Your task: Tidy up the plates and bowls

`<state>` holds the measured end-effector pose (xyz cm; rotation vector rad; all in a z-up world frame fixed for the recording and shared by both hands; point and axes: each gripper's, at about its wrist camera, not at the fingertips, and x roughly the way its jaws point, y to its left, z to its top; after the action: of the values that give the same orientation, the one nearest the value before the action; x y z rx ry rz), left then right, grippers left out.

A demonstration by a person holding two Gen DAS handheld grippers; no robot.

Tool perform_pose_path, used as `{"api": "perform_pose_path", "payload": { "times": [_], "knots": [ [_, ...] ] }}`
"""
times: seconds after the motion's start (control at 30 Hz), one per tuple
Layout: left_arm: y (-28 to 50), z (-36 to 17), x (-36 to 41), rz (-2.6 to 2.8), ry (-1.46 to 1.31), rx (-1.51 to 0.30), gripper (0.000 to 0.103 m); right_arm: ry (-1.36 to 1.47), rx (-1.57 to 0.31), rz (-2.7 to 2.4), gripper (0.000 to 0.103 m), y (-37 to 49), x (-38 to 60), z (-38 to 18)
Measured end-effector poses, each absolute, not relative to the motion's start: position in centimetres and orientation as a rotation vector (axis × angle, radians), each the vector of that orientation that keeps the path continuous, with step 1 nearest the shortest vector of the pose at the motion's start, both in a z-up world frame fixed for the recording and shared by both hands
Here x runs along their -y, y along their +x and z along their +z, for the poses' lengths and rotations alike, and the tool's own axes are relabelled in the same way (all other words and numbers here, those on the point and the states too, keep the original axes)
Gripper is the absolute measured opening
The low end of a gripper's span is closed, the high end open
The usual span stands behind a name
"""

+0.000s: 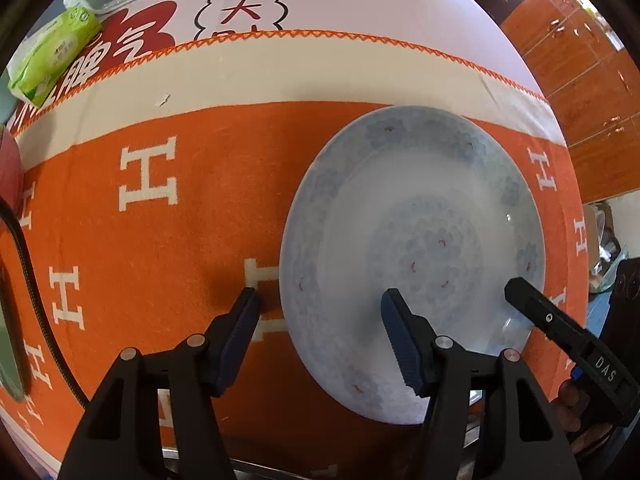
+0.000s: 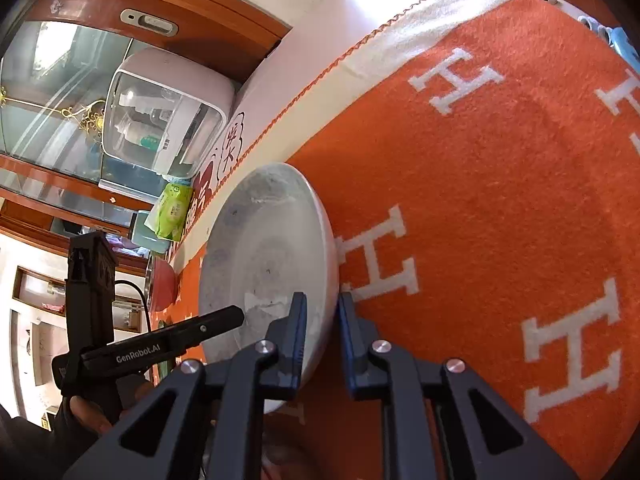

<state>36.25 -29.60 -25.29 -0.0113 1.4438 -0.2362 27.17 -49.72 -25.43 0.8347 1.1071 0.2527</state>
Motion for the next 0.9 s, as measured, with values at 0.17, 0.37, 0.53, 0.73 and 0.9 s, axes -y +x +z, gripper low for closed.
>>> {"api": "perform_pose_path", "payload": {
  "times": [0.17, 0.37, 0.53, 0.73, 0.9],
  "knots": [
    [36.2, -25.3, 30.0, -0.224, -0.016, -1.432, 0.057, 0.843, -1.102, 0.259, 0.013, 27.2, 49.9, -25.6],
    [36.0, -24.9, 29.3, -0.239, -0.035, -1.42, 0.045, 0.855, -1.094, 0.272, 0.013, 27.1, 50.0, -25.7],
    [35.8, -24.6, 28.8, -0.255, -0.055, -1.413, 0.038, 0.877, -1.087, 0.288, 0.013, 27.0, 50.3, -26.0],
    [35.9, -24.5, 28.8, -0.269, -0.049, -1.418, 0.037, 0.881, -1.087, 0.297, 0.013, 27.0, 50.4, -26.0],
    [35.7, -24.5, 29.0, -0.255, -0.042, -1.418, 0.037, 0.859, -1.096, 0.29, 0.013, 27.1, 50.2, -25.7]
  ]
}}
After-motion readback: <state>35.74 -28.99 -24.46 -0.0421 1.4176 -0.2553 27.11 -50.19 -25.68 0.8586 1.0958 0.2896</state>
